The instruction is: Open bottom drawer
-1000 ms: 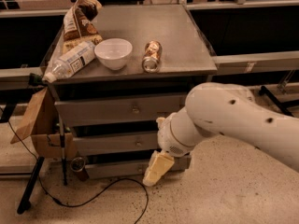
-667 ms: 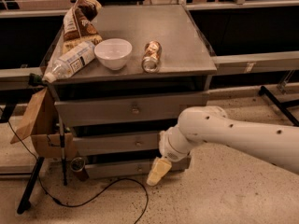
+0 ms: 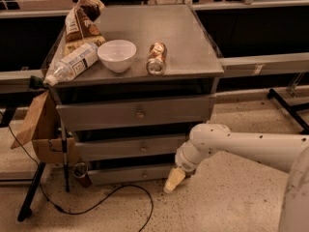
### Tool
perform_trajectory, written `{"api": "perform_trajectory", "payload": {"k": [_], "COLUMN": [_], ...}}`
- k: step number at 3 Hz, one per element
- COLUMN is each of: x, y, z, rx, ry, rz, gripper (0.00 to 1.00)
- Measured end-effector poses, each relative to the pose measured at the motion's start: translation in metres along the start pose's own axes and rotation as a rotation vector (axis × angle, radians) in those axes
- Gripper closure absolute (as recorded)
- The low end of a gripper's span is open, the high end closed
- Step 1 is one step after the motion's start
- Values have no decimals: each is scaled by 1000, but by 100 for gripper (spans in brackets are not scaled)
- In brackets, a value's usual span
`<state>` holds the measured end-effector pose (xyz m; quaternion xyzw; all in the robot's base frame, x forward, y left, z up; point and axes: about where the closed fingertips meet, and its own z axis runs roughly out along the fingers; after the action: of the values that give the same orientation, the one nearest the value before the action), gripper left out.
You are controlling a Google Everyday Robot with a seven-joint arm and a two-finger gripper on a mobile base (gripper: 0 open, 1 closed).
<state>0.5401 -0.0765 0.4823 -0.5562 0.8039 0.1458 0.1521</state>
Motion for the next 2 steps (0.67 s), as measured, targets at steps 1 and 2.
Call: {"api": "perform_trajectory", "payload": {"k": [1, 2], "x": [38, 38], "y": [-24, -24], "z": [32, 32], "rx": [-68, -68], "ry": [25, 25], "rz": [-50, -50], "gripper": [0, 0]}}
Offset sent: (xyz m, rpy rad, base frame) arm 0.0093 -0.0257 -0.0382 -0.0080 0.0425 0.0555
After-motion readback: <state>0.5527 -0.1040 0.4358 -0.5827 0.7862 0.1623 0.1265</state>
